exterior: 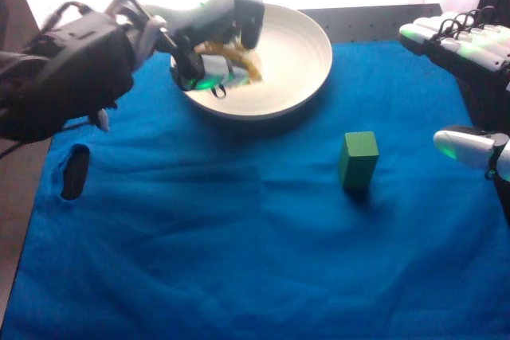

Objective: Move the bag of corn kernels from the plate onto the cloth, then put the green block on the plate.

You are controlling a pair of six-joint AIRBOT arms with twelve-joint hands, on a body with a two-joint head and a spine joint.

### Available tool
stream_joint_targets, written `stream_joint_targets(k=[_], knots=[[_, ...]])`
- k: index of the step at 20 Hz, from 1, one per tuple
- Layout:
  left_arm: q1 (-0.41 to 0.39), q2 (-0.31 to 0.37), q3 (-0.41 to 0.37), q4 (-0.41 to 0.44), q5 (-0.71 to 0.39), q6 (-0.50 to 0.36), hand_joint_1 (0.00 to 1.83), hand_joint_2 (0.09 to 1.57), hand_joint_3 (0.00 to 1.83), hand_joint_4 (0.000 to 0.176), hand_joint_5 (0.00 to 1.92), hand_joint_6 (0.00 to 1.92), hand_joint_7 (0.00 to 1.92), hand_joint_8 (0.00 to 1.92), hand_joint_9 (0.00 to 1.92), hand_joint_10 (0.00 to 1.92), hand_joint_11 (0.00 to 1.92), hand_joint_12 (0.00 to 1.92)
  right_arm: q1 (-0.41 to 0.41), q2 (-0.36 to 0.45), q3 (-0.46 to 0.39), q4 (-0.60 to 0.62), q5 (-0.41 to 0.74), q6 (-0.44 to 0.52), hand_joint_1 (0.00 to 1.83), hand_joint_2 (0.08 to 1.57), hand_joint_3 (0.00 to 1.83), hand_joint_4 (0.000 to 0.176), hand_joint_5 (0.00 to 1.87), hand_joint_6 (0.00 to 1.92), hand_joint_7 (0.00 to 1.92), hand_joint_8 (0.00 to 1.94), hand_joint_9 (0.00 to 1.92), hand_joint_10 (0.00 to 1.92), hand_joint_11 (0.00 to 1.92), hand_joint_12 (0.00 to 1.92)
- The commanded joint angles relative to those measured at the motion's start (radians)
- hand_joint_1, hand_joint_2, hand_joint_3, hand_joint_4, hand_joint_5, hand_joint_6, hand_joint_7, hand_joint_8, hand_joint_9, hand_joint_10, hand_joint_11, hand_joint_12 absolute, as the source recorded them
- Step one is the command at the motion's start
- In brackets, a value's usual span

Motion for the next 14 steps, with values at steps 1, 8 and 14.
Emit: stream_joint_targets(k=[1,8,14], knots=[[-0.010,0.014,-0.016,0.034,-0.172,-0.016,1.02,1.42,0.00,0.000,0.42,1.69,0.51,1.83,0.41,1.84,0.59,1.92,0.011,0.000,-0.003,0.016,0.123,0.001,0.45,1.39,0.01,0.000,0.00,0.00,0.00,0.00,0.00,0.00,0.00,0.00],[0.231,0.213,-0.276,0.168,-0.513,-0.253,0.94,1.39,0.00,0.000,0.49,1.68,0.33,1.47,0.32,1.72,0.39,1.92,0.010,0.000,-0.016,0.021,0.123,0.002,0.48,1.40,0.01,0.000,0.00,0.00,0.00,0.00,0.00,0.00,0.00,0.00],[0.364,0.204,-0.325,0.146,-0.550,-0.323,0.74,1.26,0.00,0.032,0.02,0.69,0.06,0.75,0.04,1.01,0.03,1.76,0.009,-0.007,-0.020,0.020,0.121,0.003,0.45,1.40,0.01,0.000,0.00,0.00,0.00,0.00,0.00,0.00,0.00,0.00]])
